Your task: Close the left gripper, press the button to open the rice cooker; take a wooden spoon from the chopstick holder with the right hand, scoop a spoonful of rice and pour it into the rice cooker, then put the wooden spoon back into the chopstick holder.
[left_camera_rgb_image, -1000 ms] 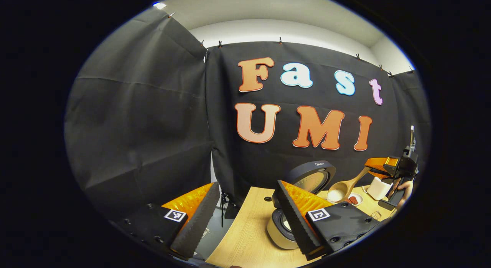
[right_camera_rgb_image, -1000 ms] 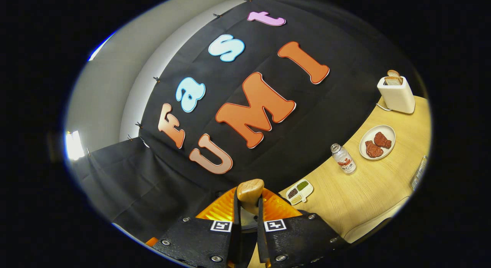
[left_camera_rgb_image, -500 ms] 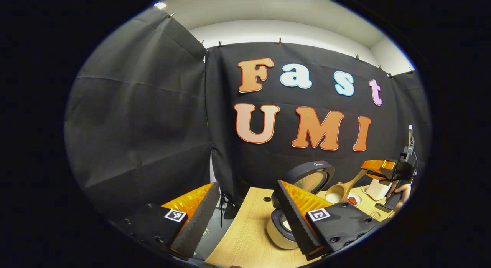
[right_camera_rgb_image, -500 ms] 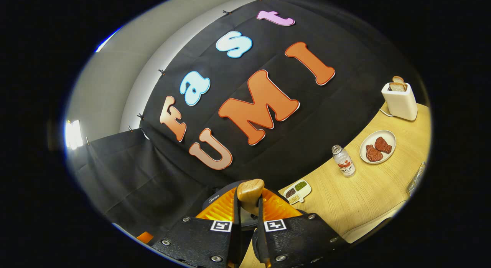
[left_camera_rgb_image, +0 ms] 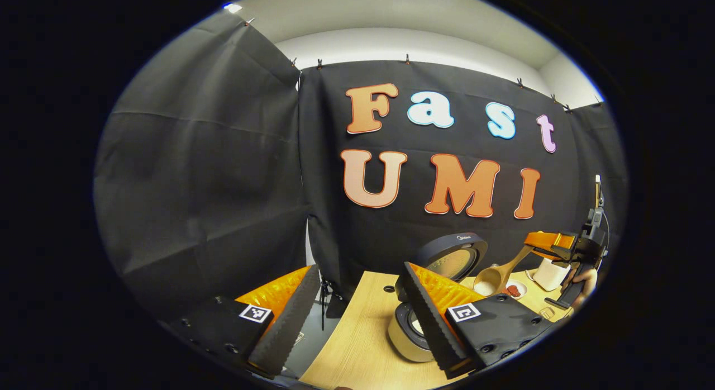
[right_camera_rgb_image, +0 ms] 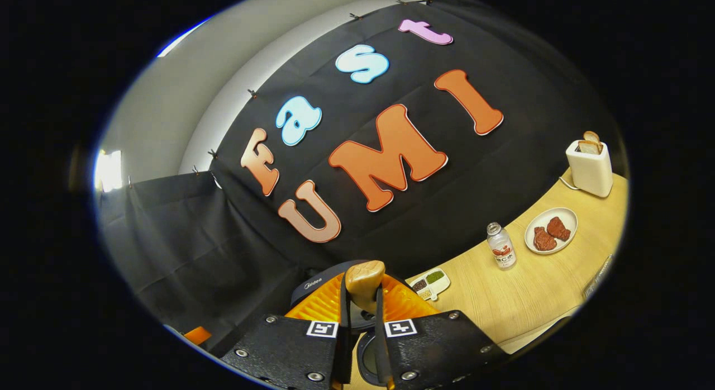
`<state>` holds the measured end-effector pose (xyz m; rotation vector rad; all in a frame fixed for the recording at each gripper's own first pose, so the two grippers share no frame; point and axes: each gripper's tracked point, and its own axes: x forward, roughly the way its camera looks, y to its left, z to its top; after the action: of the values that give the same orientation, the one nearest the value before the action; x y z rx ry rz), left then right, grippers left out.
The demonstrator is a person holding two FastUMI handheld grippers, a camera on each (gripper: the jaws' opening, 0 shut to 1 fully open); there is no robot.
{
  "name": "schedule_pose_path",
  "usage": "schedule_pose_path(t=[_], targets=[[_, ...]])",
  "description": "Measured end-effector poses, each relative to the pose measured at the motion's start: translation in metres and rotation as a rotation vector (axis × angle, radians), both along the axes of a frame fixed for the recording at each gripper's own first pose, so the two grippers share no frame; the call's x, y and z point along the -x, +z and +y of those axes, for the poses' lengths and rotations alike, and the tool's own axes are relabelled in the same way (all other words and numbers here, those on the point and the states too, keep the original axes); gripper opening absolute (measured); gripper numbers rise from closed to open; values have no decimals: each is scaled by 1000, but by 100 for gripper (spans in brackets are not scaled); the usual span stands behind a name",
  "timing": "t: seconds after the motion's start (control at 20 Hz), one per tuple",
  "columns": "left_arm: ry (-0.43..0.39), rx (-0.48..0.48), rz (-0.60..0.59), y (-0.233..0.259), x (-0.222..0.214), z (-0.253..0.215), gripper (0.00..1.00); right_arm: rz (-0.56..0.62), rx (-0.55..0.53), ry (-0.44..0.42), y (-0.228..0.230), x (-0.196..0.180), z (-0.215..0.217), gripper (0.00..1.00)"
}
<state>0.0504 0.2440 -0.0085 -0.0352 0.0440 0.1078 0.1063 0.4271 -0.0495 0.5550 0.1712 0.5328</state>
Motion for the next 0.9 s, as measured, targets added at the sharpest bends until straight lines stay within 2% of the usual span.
schedule_pose_path(t=[0.4, 0.5, 0.55, 0.6, 0.8, 0.9], targets=[[13, -1, 8, -4, -1, 2, 100, -69, 107, 17, -3, 5, 14, 16], [16, 1, 10, -5, -1, 3, 96, -83, 135, 31, -6, 7, 20, 16], [17, 3, 11, -5, -2, 3, 100, -90, 152, 37, -9, 8, 22, 16], [19, 5, 12, -6, -2, 4, 96, -100, 176, 42, -12, 8, 25, 16], [27, 1, 16, -8, -2, 6, 96, -132, 247, 68, -24, 11, 31, 16], [31, -1, 21, -11, -3, 7, 100, -137, 268, 78, -29, 12, 34, 16]])
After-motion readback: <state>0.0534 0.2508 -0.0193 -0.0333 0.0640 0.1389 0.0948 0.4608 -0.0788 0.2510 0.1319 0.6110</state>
